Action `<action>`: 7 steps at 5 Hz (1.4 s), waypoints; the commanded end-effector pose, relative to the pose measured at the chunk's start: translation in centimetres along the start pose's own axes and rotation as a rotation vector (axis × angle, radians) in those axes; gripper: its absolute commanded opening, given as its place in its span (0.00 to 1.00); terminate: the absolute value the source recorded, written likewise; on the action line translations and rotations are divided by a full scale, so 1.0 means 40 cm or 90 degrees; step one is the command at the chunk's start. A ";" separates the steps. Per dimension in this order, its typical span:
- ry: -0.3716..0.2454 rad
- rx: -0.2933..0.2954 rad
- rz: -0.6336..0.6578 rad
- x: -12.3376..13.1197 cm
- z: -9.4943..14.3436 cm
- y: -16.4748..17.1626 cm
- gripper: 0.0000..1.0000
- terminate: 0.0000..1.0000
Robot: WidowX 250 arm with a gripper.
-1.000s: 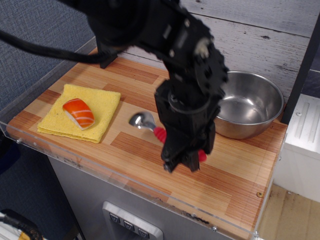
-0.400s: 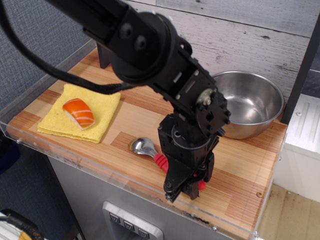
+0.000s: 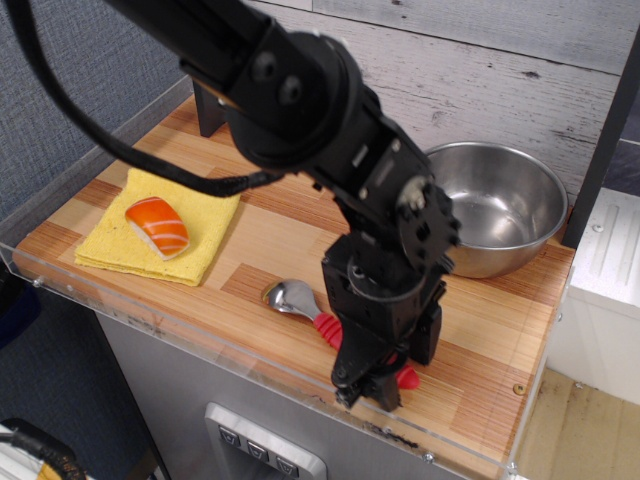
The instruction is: Move red spoon to right of yellow towel
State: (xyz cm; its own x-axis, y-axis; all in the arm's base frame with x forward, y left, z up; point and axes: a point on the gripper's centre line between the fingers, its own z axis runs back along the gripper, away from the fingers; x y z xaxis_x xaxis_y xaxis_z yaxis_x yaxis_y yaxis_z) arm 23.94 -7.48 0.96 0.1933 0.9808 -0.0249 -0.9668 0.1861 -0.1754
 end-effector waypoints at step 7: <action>-0.017 -0.127 -0.023 0.001 0.286 -0.050 1.00 0.00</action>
State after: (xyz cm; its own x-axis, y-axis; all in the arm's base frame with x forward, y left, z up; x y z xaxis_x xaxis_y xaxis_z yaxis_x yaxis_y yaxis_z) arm 24.64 -6.93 11.56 0.2131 0.9770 0.0091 -0.9225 0.2043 -0.3274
